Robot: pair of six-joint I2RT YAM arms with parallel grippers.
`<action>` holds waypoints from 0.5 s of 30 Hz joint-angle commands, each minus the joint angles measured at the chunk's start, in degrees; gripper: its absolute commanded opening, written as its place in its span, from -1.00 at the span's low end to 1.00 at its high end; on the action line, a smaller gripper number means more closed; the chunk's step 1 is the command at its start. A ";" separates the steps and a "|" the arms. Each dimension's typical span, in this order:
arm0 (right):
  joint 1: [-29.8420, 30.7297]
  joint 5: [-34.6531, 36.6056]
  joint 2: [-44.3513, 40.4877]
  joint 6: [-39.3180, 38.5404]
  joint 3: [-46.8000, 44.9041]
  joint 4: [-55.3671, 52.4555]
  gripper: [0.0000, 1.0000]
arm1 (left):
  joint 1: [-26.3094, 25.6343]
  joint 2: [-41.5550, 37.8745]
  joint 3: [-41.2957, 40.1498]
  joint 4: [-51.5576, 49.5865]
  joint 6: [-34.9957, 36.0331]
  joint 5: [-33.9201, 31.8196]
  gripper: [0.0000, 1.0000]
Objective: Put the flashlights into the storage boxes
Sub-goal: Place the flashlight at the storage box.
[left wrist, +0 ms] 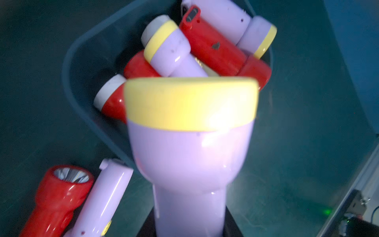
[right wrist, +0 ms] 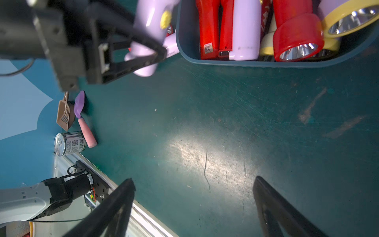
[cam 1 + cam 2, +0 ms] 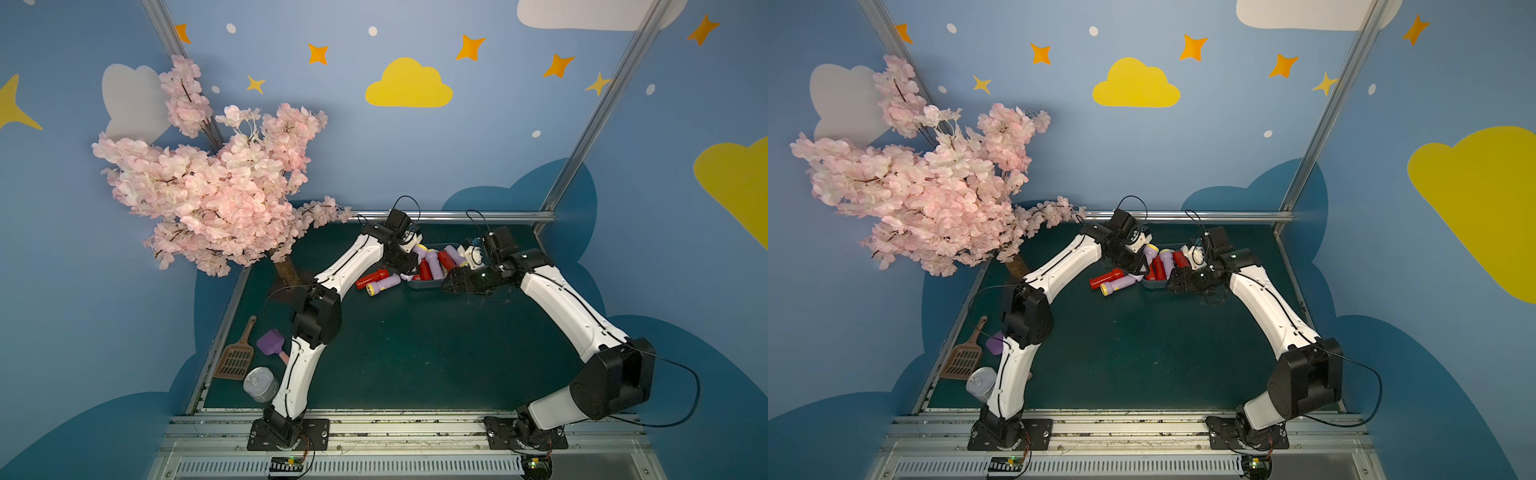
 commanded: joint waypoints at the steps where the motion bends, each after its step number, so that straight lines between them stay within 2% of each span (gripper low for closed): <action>1: -0.63 -0.52 -1.81 -0.56 -0.67 0.43 0.81 | 0.09 3.74 5.06 1.67 -7.64 7.50 -0.50; 6: -1.17 0.00 -2.71 -0.90 -0.97 0.06 0.81 | 0.09 6.60 3.55 8.21 -12.46 11.43 -0.52; 15: -2.58 0.36 -4.22 -1.82 -0.23 -3.51 0.81 | 1.05 7.88 -0.48 18.62 -19.49 9.59 -0.56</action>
